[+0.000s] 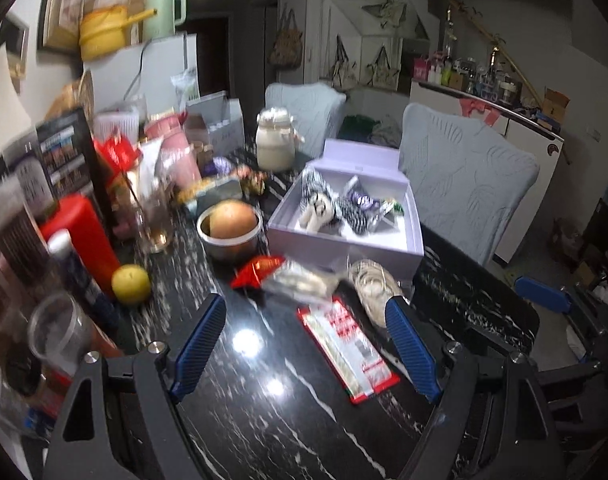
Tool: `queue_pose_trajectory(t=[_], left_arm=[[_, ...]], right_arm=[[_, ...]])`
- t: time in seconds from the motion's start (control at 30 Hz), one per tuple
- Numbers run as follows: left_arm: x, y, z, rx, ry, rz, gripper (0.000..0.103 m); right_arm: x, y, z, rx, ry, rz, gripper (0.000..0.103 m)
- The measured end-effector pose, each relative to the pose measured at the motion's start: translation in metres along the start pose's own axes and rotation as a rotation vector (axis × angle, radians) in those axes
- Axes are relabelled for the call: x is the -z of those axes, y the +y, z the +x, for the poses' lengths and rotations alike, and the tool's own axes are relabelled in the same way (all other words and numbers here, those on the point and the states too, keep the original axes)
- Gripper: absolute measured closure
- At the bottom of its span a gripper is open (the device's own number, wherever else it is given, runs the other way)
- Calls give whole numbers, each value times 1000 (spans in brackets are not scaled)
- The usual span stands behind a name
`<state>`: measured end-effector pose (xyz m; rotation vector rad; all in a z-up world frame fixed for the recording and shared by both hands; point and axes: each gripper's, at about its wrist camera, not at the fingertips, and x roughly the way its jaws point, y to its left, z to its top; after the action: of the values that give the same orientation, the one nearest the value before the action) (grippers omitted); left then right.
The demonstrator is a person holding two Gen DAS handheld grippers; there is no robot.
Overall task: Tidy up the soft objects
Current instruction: 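Grasp the red-white snack bag with the right gripper while the left grasps the bagged cord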
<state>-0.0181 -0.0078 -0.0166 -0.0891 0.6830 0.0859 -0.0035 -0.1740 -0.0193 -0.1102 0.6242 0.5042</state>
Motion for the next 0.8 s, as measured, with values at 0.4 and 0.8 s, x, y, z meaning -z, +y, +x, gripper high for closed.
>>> queue_pose_trajectory(t=[0.4,0.8], left_arm=[[36,5,40,21,116,-63,21],[60,-1,90,42,249,-82,21]], right_arm=[[45,-7,42,-31,143,52,18],[66,-29,72,-17,238,76,18]])
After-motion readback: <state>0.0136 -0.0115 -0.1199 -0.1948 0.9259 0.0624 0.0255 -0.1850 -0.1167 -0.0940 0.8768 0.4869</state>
